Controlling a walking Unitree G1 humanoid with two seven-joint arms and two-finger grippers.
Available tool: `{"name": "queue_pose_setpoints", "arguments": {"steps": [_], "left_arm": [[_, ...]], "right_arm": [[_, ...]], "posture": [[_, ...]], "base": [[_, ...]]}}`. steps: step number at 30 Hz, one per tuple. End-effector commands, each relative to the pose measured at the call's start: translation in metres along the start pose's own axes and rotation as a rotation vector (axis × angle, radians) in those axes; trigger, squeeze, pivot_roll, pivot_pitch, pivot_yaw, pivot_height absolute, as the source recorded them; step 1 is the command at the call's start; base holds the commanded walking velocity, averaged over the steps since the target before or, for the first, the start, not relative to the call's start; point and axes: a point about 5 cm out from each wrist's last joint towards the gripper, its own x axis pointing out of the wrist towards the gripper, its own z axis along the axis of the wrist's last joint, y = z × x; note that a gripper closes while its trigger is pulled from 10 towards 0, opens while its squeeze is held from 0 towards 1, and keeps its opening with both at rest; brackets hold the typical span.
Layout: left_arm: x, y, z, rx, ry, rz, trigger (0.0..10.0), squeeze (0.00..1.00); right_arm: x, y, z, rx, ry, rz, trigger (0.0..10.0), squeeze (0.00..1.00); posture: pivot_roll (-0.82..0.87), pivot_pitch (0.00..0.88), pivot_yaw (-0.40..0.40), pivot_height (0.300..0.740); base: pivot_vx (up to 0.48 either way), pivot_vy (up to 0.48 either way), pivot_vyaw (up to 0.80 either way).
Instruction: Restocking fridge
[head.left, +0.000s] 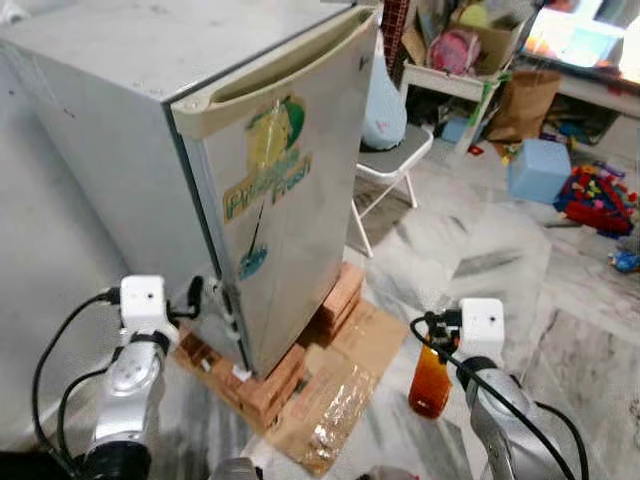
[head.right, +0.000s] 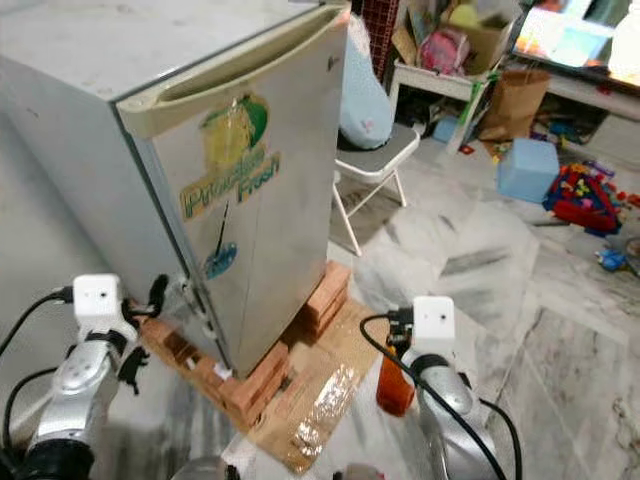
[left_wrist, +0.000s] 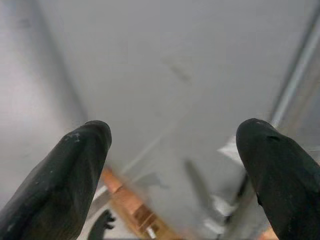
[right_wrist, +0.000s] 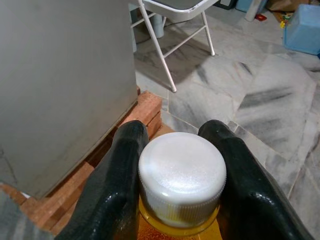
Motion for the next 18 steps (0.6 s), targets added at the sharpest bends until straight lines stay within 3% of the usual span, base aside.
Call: {"name": "queue_pose_setpoints", "arguments": {"steps": [1, 5, 10, 12, 15, 16, 17, 18], "left_arm": [[0.008, 0.006, 0.004, -0.003, 0.019, 0.037, 10.0, 0.00], [0.027, 0.004, 0.015, -0.025, 0.045, 0.090, 10.0, 0.00], [0.037, -0.007, 0.024, -0.038, 0.051, 0.084, 10.0, 0.00], [0.041, -0.021, 0.021, -0.022, 0.090, 0.041, 10.0, 0.00], [0.043, -0.058, 0.014, -0.017, 0.184, -0.130, 10.0, 0.00], [0.043, -0.058, 0.014, -0.017, 0.184, -0.130, 10.0, 0.00], [0.042, -0.074, 0.013, 0.034, 0.193, -0.216, 10.0, 0.00], [0.037, -0.103, 0.017, 0.056, 0.164, -0.378, 10.0, 0.00]], "right_arm": [[-0.003, -0.004, 0.006, -0.005, -0.022, -0.016, 10.0, 0.00], [-0.005, -0.006, 0.004, -0.008, -0.011, -0.020, 10.0, 0.00], [-0.004, -0.007, 0.006, -0.004, -0.021, -0.027, 10.0, 0.00], [-0.004, -0.007, 0.006, -0.004, -0.019, -0.029, 10.0, 0.00], [-0.004, -0.004, 0.005, -0.002, -0.016, -0.017, 10.0, 0.00], [-0.004, -0.004, 0.005, -0.002, -0.016, -0.017, 10.0, 0.00], [-0.003, -0.003, 0.006, 0.000, -0.015, -0.011, 10.0, 0.00], [-0.004, -0.002, 0.005, 0.007, -0.012, 0.008, 10.0, 0.00]], "posture": [[-0.02, 0.013, -0.028, 0.740], [-0.03, 0.012, -0.028, 0.740], [-0.04, 0.006, -0.022, 0.740], [-0.04, 0.003, -0.022, 0.740], [-0.04, 0.000, -0.025, 0.740], [-0.04, 0.000, -0.025, 0.740], [-0.04, 0.000, -0.026, 0.740], [-0.04, 0.000, -0.026, 0.740]], "base": [[0.000, 0.000, 0.00], [0.000, 0.000, 0.00], [0.000, 0.000, 0.00], [0.000, 0.000, 0.00], [0.000, 0.000, 0.00], [0.000, 0.000, 0.00], [0.000, 0.000, 0.00], [0.000, 0.000, 0.00]]}}
